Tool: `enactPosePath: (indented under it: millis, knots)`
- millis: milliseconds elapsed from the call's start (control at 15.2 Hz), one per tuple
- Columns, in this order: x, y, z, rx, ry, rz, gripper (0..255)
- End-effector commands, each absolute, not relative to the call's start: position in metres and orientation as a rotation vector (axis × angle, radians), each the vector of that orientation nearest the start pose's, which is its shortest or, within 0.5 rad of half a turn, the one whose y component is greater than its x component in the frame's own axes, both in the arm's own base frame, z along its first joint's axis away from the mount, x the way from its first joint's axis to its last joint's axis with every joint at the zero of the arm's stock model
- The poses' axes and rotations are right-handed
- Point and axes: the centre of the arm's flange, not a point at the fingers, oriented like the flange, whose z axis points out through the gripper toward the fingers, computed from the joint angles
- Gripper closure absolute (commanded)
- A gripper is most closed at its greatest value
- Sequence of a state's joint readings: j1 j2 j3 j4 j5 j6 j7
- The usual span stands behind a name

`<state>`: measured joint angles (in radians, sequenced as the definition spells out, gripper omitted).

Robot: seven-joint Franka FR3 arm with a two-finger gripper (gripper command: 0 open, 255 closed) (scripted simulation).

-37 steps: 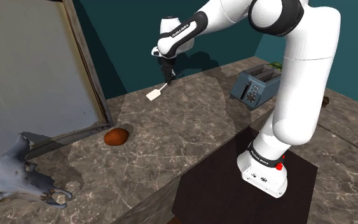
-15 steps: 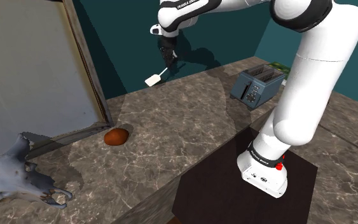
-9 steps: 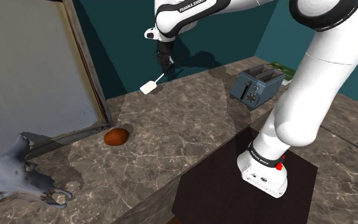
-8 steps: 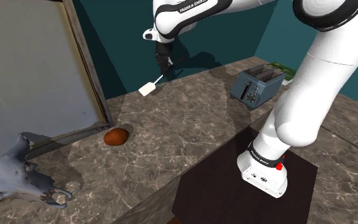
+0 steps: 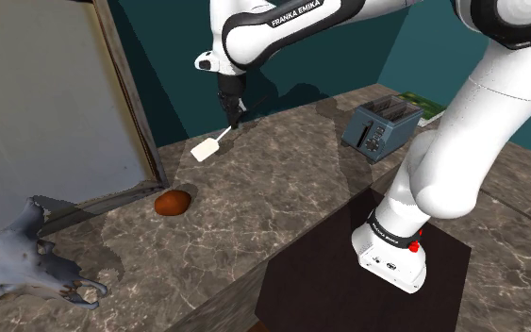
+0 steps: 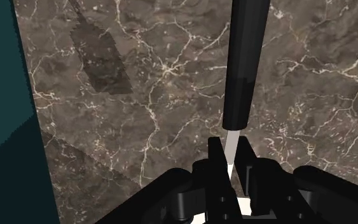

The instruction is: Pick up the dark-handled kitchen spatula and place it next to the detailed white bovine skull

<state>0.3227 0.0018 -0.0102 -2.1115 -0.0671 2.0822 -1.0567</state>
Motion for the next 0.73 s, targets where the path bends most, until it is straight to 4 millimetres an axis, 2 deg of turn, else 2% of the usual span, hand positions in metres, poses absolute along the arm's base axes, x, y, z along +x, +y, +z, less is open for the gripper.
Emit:
enactPosePath:
  millis: [0,660]
  knots:
    - [0.499,0.184,0.41,-2.434,-2.053,0.08,255]
    - [0.433,0.298,0.41,-2.434,-2.053,0.08,255]
